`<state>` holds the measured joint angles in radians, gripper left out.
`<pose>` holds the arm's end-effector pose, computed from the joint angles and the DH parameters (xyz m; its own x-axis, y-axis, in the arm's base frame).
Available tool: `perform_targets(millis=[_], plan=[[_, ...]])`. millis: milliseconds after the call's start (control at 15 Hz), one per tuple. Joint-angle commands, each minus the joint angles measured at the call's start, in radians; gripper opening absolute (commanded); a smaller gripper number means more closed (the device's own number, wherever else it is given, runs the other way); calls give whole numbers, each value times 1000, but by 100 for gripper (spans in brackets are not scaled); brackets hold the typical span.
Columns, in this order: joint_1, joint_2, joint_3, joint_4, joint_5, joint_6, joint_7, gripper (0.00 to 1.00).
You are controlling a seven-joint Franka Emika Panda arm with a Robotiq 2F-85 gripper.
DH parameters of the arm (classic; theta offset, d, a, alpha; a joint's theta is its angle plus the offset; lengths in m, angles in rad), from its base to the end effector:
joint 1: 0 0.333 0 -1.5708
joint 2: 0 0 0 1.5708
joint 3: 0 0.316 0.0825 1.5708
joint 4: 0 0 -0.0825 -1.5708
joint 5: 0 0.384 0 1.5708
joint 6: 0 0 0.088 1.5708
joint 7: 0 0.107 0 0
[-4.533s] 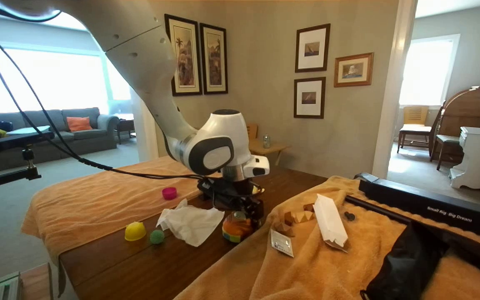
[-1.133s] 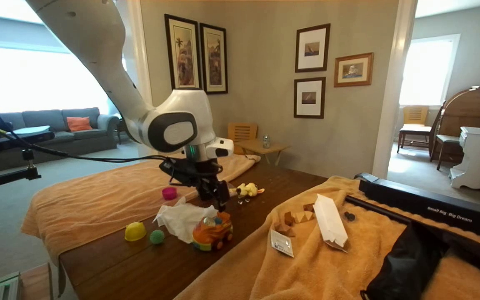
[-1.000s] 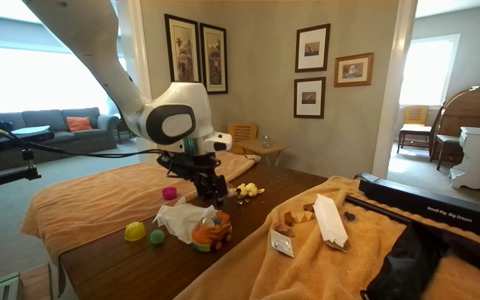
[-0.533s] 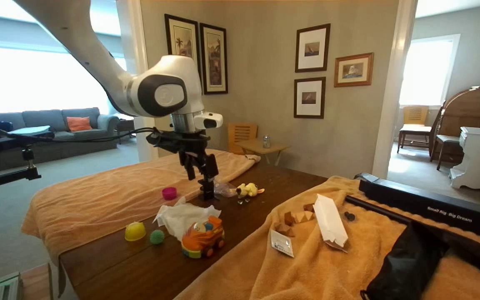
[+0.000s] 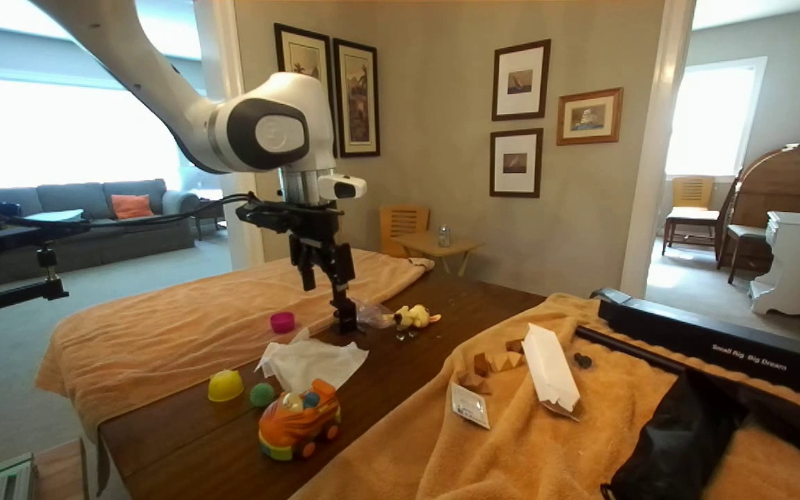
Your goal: Move the toy car on the table
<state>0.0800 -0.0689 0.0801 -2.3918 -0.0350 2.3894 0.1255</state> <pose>0.4860 0.0782 0.3508 0.9958 0.0600 0.0691 0.0585 -0.9980 0.0226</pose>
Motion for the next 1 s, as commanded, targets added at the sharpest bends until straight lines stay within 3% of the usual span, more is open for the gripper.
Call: perform_targets(millis=[0,400,933], plan=[[-4,-13,5,34,-18,-95,38,100],[-3,-7,3,67,-15,-180,13,100],[-3,0,2,56,-10,-150,4,100]])
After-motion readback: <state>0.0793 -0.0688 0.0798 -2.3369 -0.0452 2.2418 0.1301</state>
